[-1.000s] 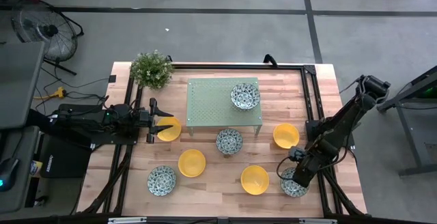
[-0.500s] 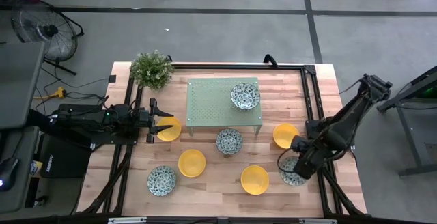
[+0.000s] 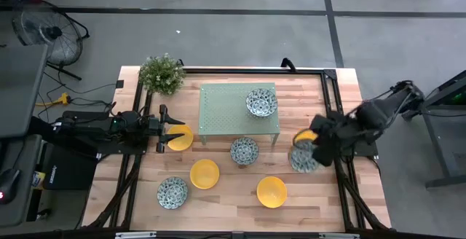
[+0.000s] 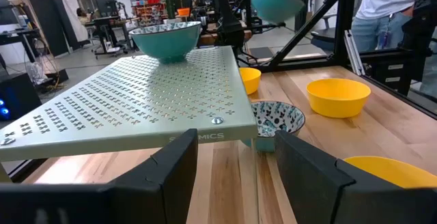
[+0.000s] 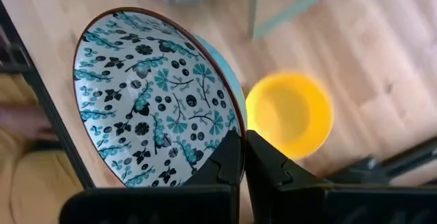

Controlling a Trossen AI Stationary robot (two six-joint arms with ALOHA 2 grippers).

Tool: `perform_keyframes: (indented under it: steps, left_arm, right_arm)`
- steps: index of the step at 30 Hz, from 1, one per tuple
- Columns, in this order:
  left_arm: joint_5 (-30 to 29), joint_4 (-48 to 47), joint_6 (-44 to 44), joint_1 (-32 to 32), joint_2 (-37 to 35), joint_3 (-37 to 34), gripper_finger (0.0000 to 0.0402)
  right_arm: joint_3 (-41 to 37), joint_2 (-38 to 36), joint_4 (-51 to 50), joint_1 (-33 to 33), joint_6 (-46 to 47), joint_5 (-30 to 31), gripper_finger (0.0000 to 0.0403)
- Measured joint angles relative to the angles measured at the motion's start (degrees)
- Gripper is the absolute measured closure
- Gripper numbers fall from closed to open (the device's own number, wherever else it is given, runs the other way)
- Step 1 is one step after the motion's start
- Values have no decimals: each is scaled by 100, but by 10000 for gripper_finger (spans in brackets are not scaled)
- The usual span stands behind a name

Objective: Pick & Place Mini bowls
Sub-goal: Stack the bottom right green patterned bowl on top of the green patterned bowl on the shelf

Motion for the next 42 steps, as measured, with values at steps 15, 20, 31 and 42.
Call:
perform_keyframes:
  steps: [15, 20, 31, 42]
  left_arm:
    - [0, 0, 0, 0, -1, 1, 211]
    - [0, 1, 0, 0, 1, 1, 211]
    - [0, 1, -2, 0, -1, 1, 211]
    - [0, -1, 0, 0, 1, 0, 211]
  right_arm:
    - [1525, 190, 670, -3361, -2859, -1041, 402]
    - [1896, 791, 849, -4330, -3612, -1801, 402]
    - [2940, 2558, 380, -5622, -4347, -2873, 402]
    - [3336, 3422, -70, -6164, -4602, -3287, 402]
